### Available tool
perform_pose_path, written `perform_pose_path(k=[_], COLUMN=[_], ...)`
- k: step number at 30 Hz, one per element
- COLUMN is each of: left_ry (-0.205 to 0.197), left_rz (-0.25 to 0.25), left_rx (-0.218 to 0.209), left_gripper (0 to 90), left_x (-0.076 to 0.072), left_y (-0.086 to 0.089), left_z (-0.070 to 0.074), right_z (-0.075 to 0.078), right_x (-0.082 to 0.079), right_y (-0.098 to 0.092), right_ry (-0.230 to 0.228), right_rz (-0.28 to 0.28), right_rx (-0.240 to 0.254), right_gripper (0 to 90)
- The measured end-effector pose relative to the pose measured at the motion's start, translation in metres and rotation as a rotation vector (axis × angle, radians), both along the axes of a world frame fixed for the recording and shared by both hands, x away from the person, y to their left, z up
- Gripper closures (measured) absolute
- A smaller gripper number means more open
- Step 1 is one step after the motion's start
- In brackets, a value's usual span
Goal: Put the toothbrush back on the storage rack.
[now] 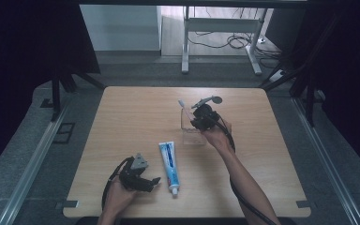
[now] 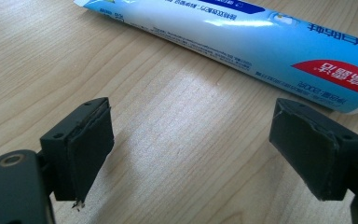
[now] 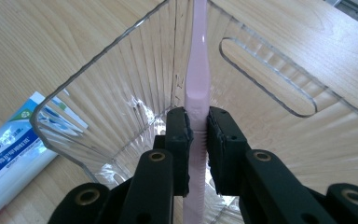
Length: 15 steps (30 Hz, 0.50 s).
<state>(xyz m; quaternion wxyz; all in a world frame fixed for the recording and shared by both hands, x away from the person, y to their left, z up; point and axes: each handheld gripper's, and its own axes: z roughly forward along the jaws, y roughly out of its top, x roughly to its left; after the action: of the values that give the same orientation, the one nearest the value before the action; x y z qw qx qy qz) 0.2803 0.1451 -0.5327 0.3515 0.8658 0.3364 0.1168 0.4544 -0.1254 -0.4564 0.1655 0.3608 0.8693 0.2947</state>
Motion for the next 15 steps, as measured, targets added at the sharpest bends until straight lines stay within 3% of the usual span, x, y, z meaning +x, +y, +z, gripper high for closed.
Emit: perform_pose_path(k=[9,15], left_ry=[0.0,0.0], left_rz=[0.001,0.0], left_rx=[-0.002,-0.004], left_gripper=[13.7,13.7], left_x=[0.0,-0.0001], left_y=[-0.0002,0.0001], left_z=[0.0,0.0002], right_z=[0.0005,0.001], right_x=[0.003,0.0039], right_y=[0.0046,0.0052], right_ry=[0.044,0.067], right_rz=[0.014,0.013], right_rx=[-0.06,-0.066], right_gripper=[78.3,77.5])
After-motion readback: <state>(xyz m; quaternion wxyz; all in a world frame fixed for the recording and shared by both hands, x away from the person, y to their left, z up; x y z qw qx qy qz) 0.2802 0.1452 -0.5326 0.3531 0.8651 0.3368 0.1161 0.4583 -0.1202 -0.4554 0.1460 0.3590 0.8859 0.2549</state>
